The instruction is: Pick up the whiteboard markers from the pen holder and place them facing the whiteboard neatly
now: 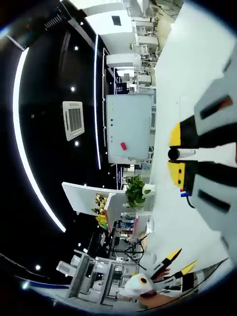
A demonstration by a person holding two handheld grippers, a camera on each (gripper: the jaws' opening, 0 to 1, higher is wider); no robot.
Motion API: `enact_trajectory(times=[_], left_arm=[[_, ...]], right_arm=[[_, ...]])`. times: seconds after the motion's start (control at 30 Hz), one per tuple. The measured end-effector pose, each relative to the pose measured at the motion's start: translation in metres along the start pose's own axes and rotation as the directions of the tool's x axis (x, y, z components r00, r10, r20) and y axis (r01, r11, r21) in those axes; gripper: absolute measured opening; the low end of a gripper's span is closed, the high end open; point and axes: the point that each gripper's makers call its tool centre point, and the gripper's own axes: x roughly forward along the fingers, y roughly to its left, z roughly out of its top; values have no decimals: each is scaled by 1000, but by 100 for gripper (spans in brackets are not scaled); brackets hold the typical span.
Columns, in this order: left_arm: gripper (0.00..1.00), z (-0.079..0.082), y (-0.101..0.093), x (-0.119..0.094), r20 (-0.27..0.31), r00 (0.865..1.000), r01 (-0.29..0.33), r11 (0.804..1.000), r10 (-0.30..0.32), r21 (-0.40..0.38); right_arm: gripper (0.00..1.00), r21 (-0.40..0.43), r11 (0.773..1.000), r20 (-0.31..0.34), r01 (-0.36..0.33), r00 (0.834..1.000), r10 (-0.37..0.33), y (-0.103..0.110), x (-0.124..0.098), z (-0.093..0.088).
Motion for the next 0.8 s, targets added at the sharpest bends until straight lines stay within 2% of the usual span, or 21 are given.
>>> enact_trajectory(times=[0.07, 0.13, 0.37, 0.6, 0.8], left_arm=[[47, -2, 1, 1, -7, 1000, -3, 1000, 3, 0], [47, -4, 1, 2, -14, 1000, -5, 1000, 5, -1], [47, -2, 2, 1, -4, 1000, -10, 1000, 10, 2], [47, -4, 1, 1, -11, 1000, -4, 1000, 4, 4], [47, -3, 0, 3, -11, 1000, -1, 1000, 1, 4]], right_arm=[[8, -46, 999, -32, 12, 999, -13, 1, 1, -10], [8, -60, 997, -37, 39, 998, -41, 0, 1, -17], [8, -61, 996, -59, 65, 996, -69, 1, 2, -39], [8, -69, 995, -41, 74, 996, -77, 1, 0, -37], [8, -62, 995, -58, 72, 995, -75, 5, 1, -42]])
